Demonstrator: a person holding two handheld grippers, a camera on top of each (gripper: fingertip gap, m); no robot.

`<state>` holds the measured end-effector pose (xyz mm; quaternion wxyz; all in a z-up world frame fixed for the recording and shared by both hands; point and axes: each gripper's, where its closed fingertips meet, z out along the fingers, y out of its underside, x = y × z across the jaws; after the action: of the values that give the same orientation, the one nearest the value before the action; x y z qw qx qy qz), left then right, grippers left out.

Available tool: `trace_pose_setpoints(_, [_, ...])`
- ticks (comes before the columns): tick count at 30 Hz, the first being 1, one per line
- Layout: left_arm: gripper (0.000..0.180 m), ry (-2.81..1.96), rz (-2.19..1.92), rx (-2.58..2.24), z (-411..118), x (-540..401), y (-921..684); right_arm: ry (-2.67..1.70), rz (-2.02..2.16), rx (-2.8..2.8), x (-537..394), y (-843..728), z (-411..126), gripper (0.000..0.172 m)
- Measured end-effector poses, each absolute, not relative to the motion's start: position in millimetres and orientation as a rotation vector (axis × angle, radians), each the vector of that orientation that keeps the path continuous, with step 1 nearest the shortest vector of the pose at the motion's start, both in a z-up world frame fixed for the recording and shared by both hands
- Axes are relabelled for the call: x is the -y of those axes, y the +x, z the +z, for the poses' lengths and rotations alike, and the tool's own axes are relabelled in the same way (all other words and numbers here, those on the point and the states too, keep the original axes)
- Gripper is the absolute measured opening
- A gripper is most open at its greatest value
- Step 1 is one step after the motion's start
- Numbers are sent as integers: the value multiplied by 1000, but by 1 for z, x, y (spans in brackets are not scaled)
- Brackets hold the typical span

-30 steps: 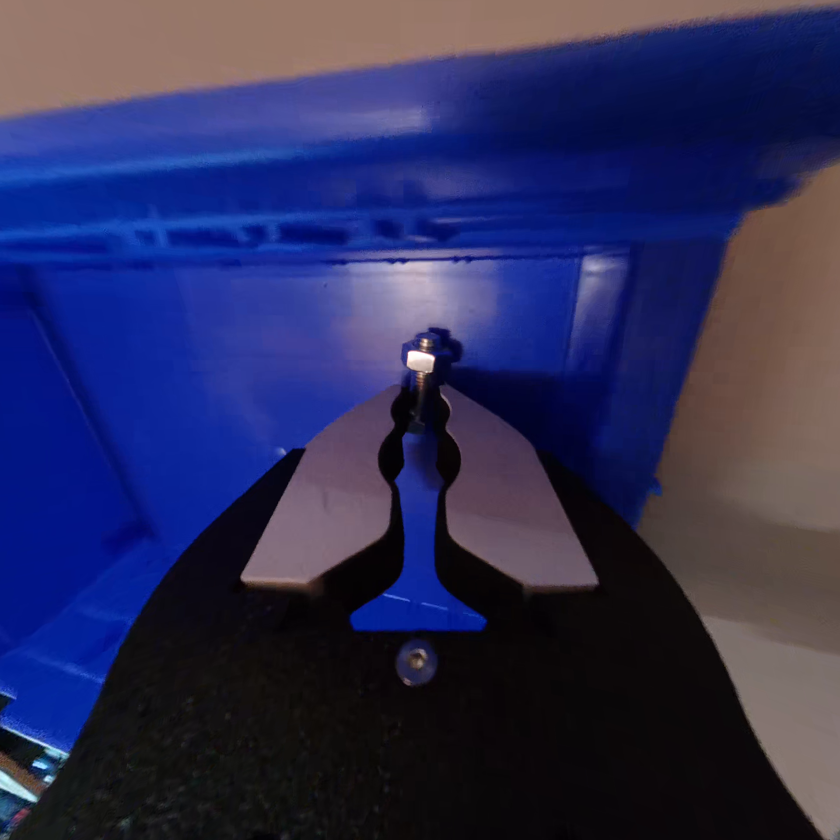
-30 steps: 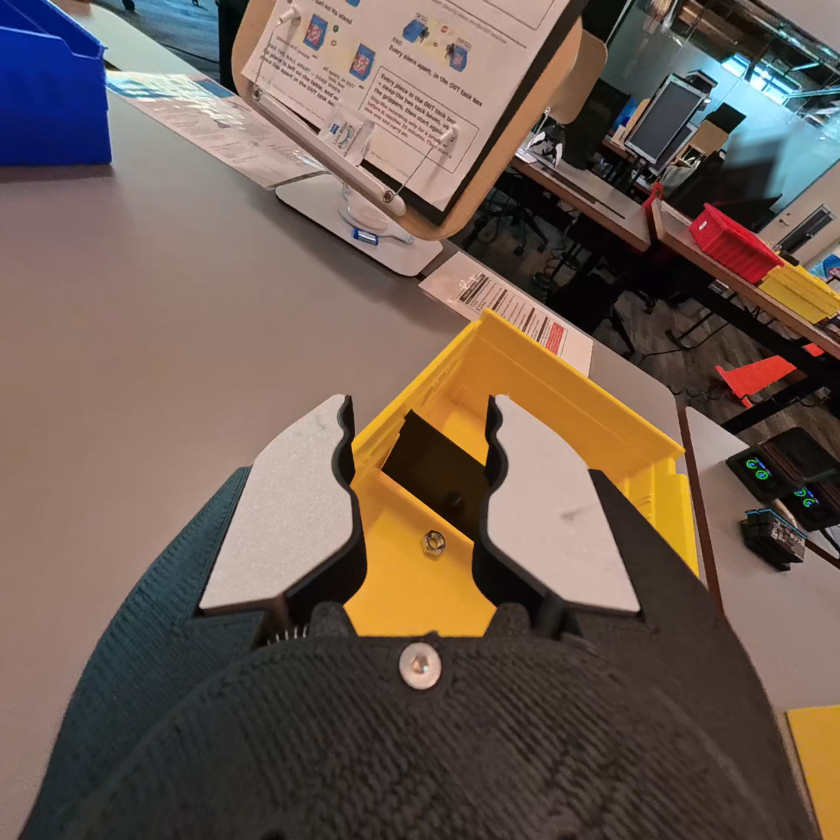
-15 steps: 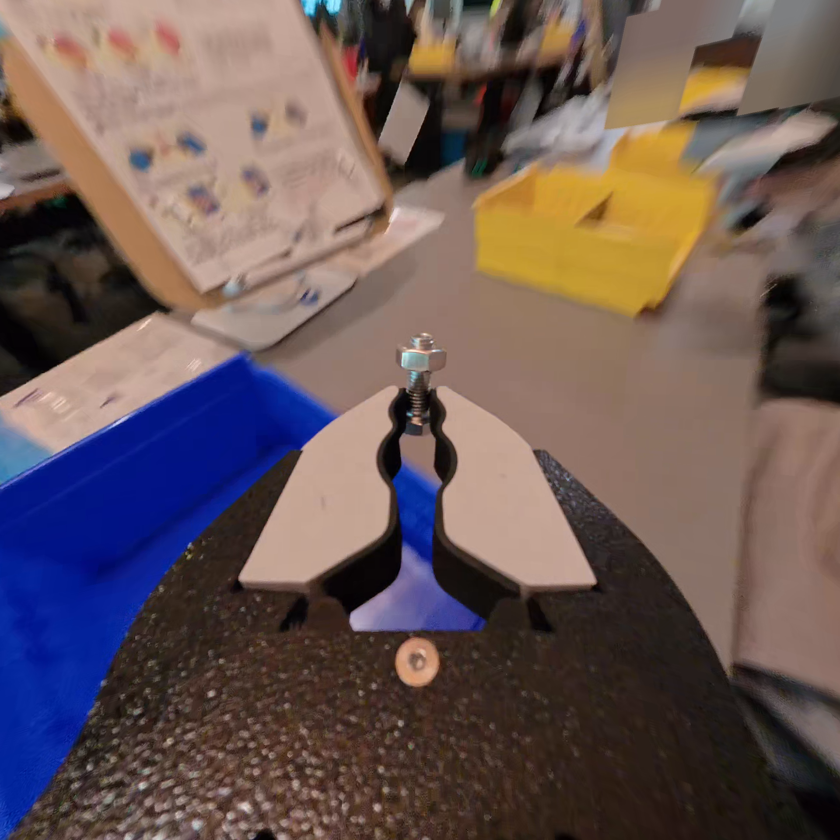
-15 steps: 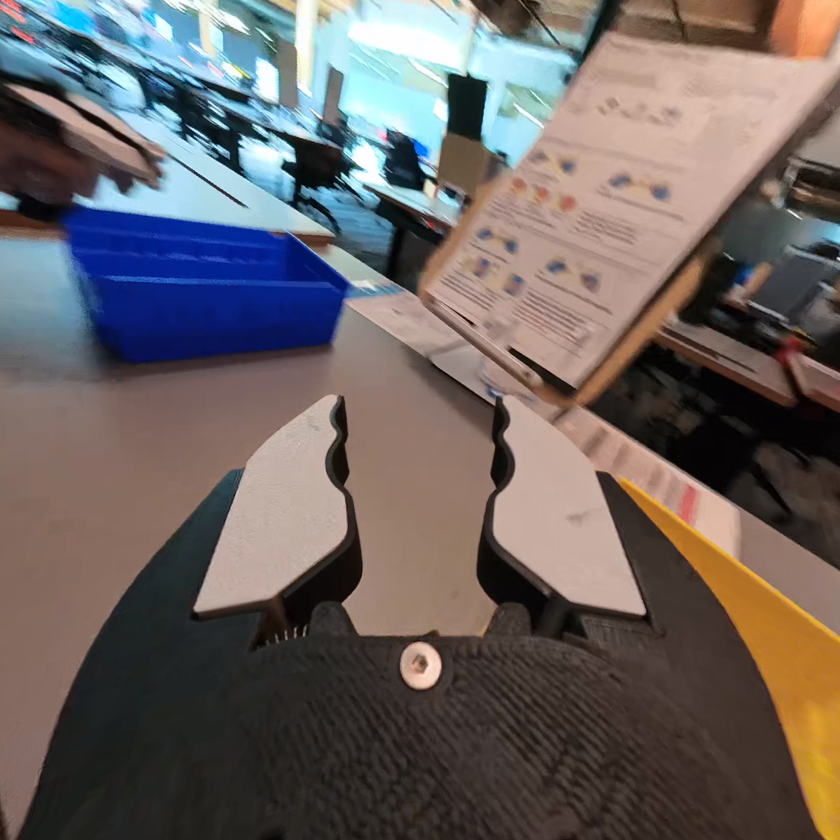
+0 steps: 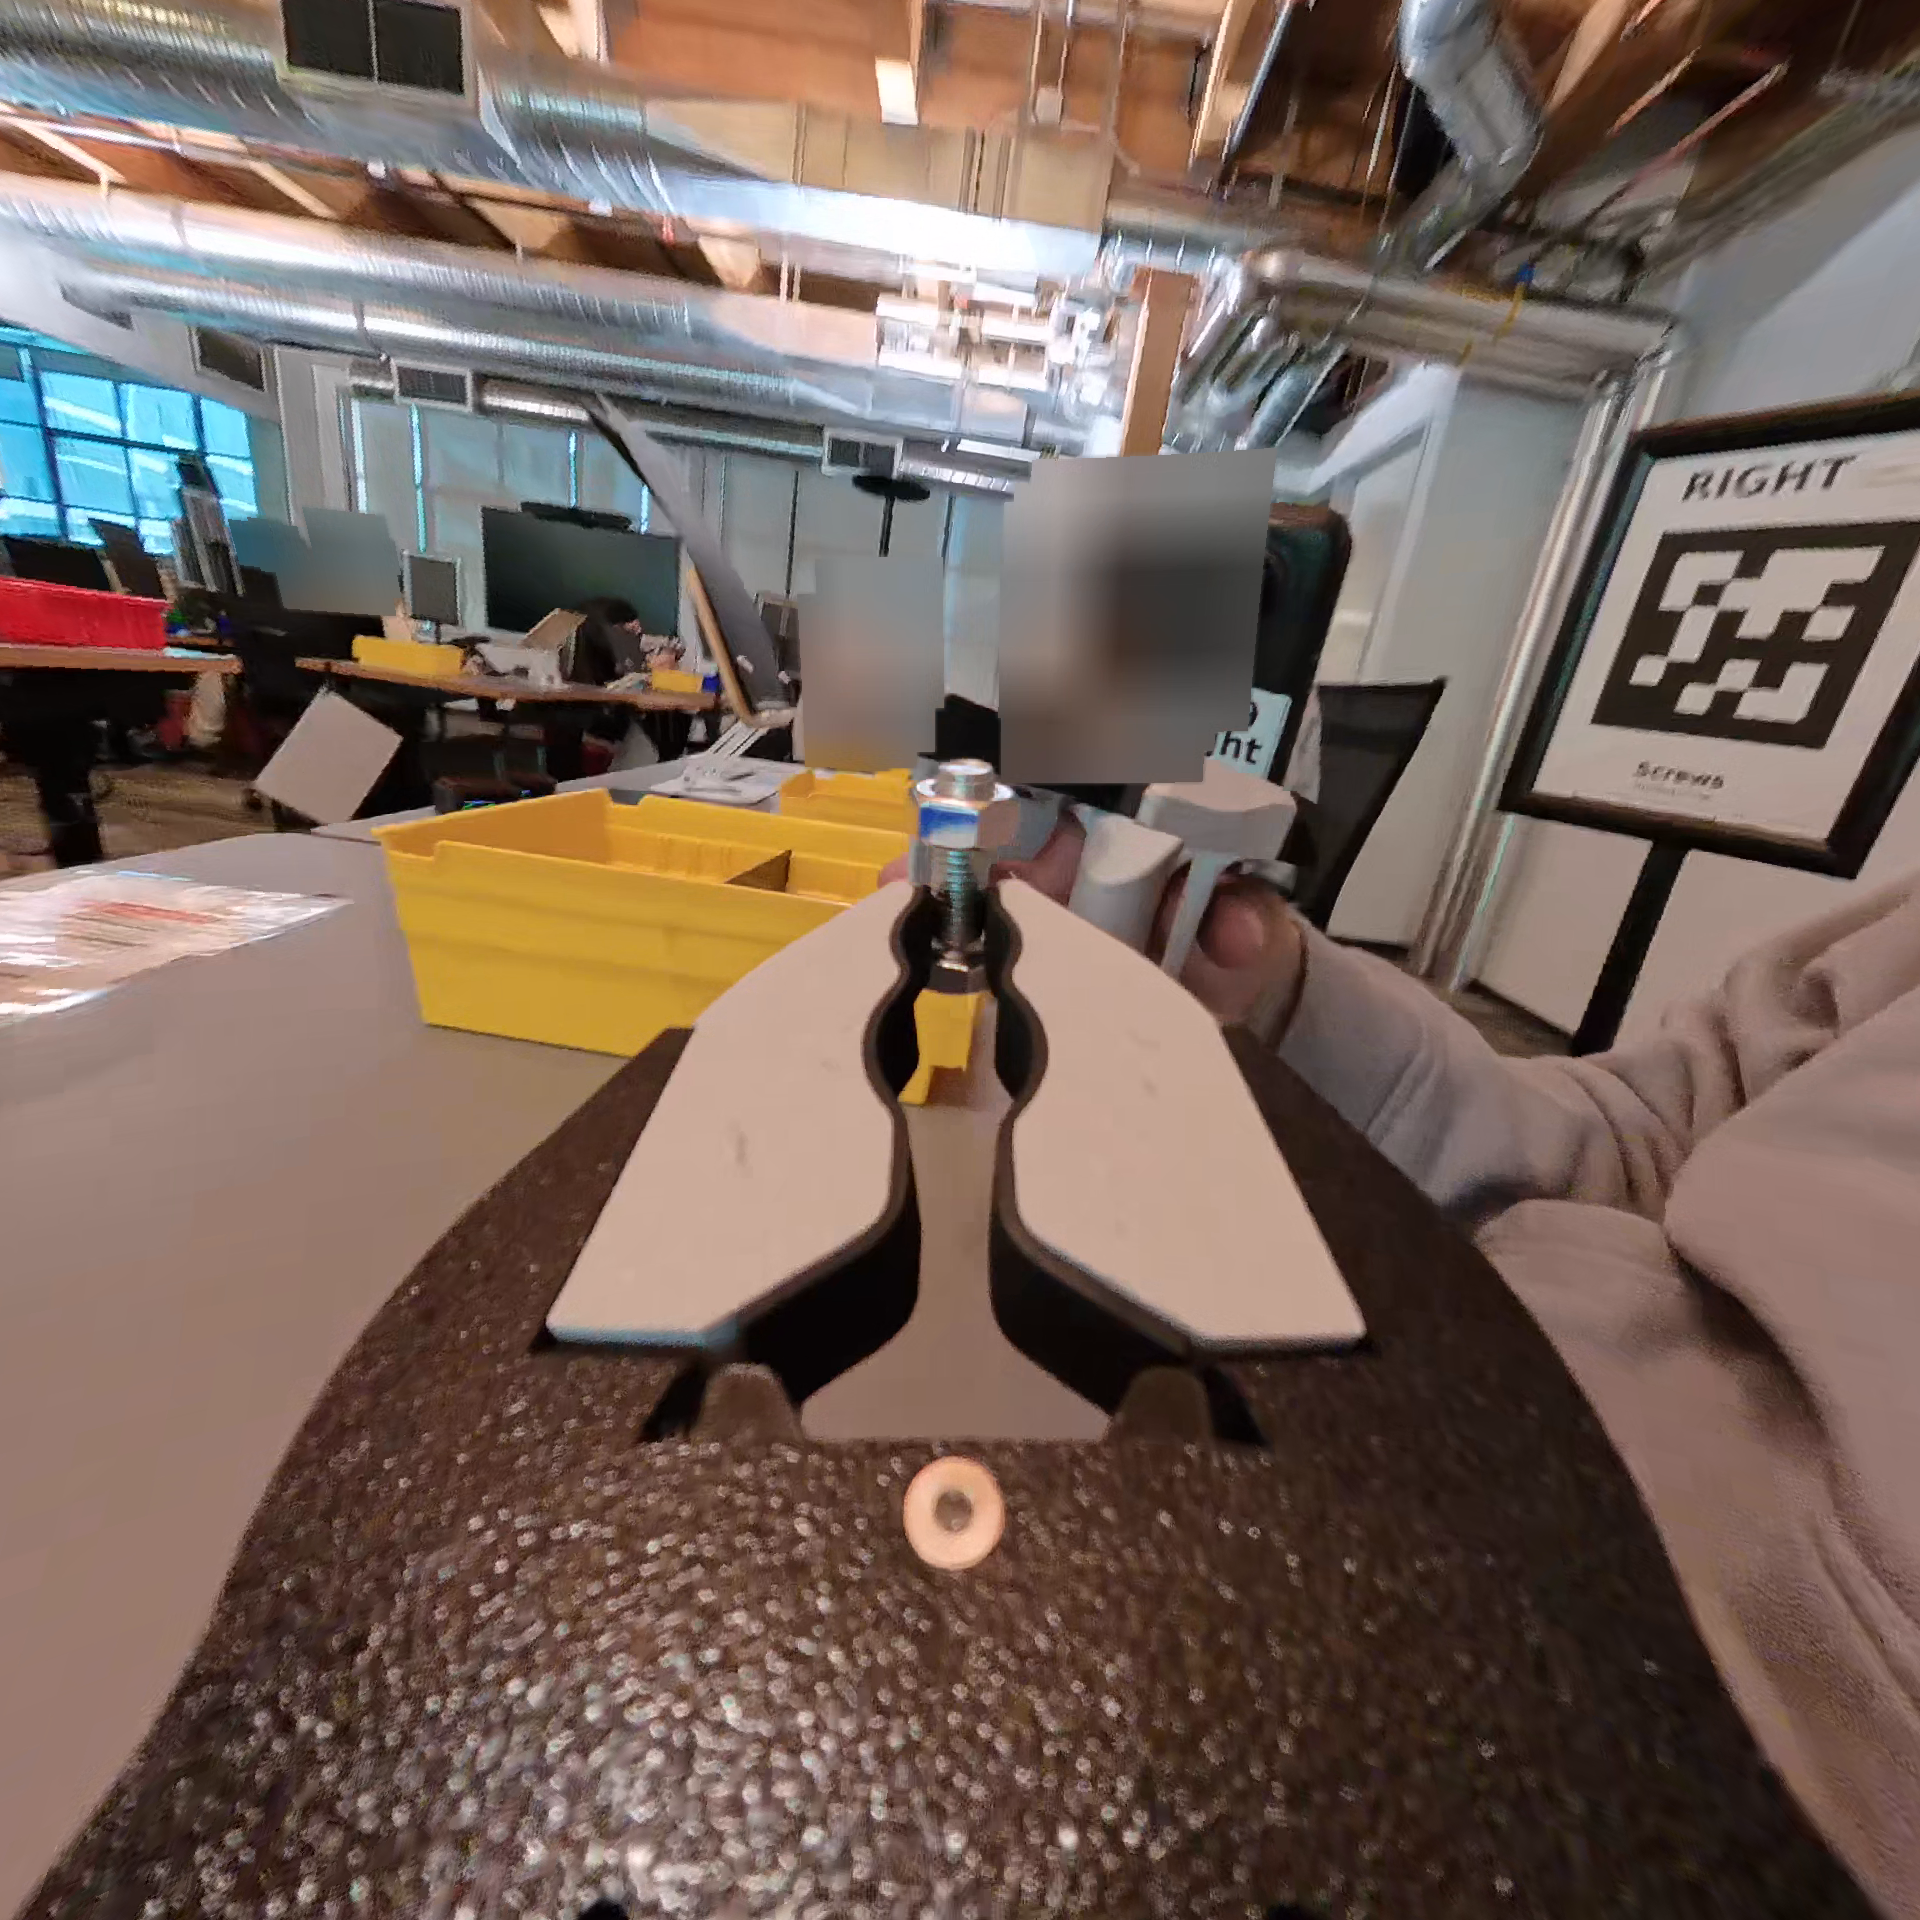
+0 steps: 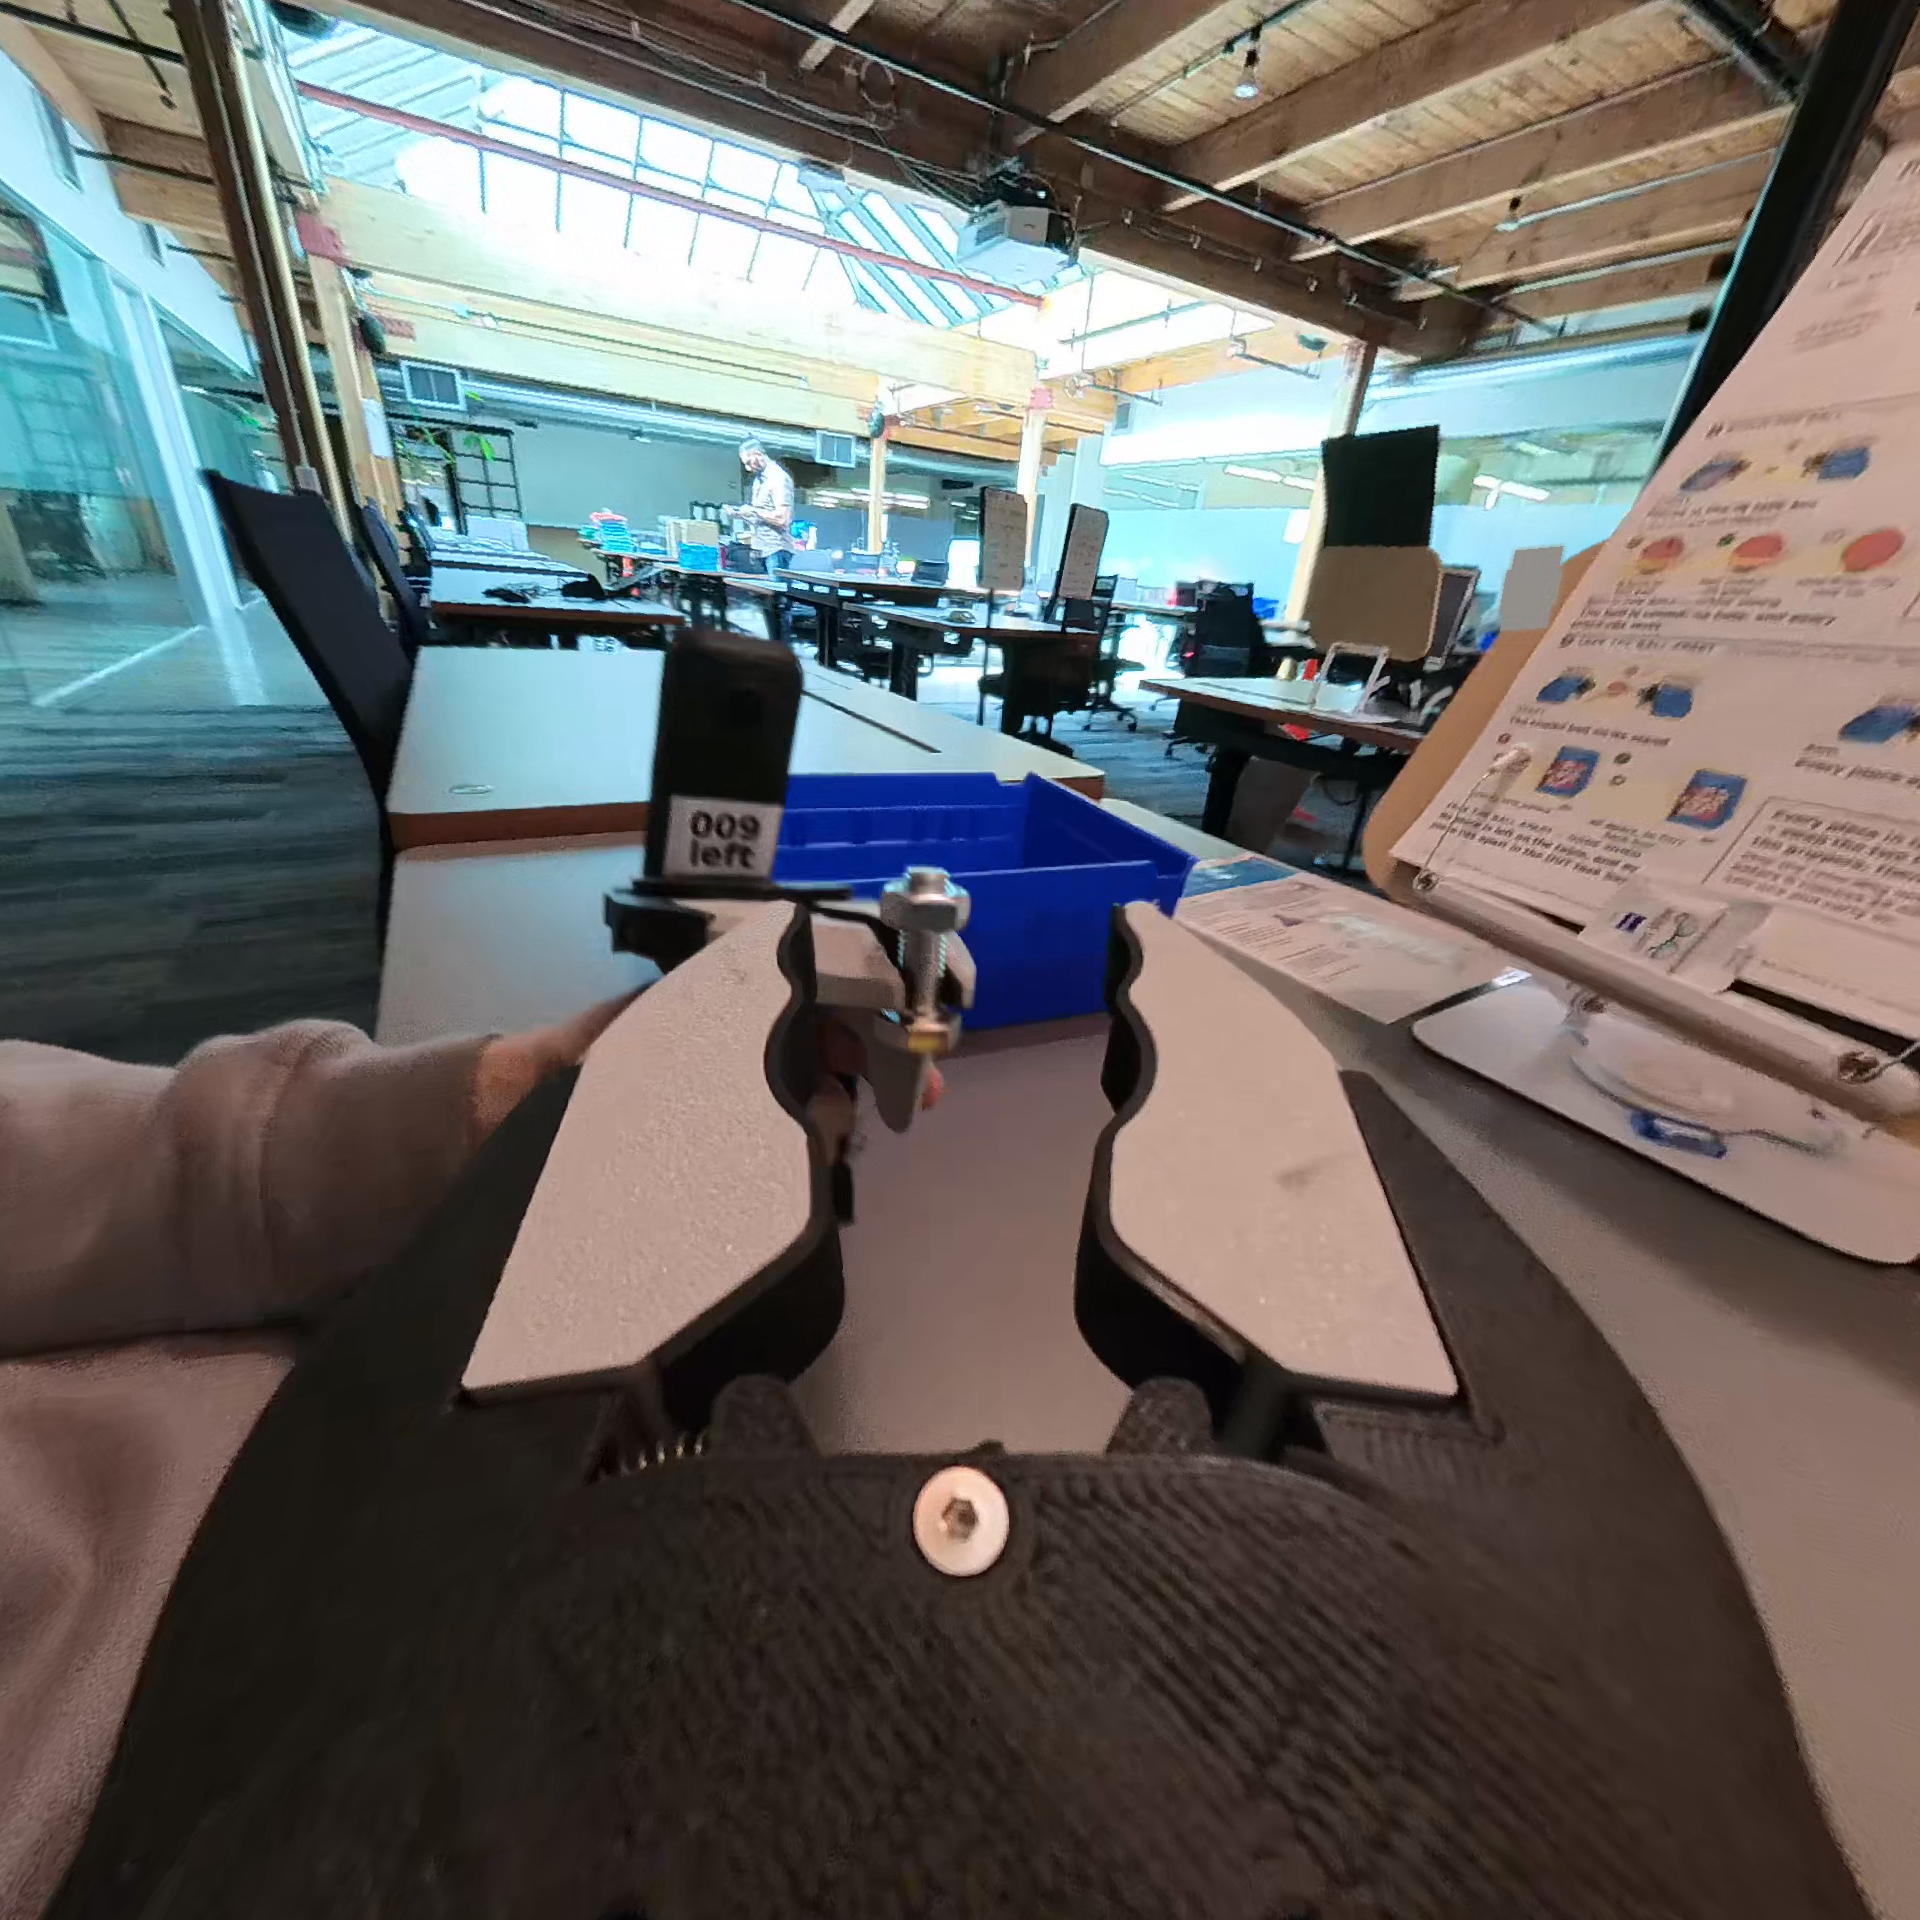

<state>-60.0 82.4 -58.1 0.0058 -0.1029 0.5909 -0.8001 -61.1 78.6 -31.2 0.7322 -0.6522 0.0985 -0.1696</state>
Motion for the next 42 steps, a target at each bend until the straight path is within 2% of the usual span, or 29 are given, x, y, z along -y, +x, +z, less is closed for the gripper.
trace_pose_setpoints(6, [9, -282, -2470, -1874, -78, -79, -56, -1504, -364, -199, -85, -56, -55, 40])
trace_pose_setpoints(21, [9, -217, -2385, -2011, -96, -74, -70, -1615, -403, -164, -97, -61, -75, 31])
trace_pose_setpoints(24, [9, -229, -2388, -1997, -95, -75, -69, -1615, -414, -158, -92, -59, -73, 32])
trace_pose_setpoints(26, [9, -238, -2415, -1953, -90, -78, -68, -1592, -405, -168, -84, -57, -67, 38])
trace_pose_setpoints(29, [8, -239, -2485, -1884, -82, -85, -68, -1504, -489, -340, -54, -29, -54, 32])
trace_pose_setpoints(31, [8, -255, -2465, -1886, -84, -84, -66, -1473, -400, -295, -52, -38, -49, 29])
trace_pose_setpoints(33, [8, -239, -2441, -1901, -85, -81, -67, -1449, -334, -243, -60, -51, -43, 34])
trace_pose_setpoints(39, [9, -214, -2407, -1914, -87, -77, -70, -1552, -388, -181, -95, -60, -60, 33])
trace_pose_setpoints(42, [9, -235, -2411, -1891, -85, -80, -67, -1540, -376, -217, -88, -53, -59, 44])
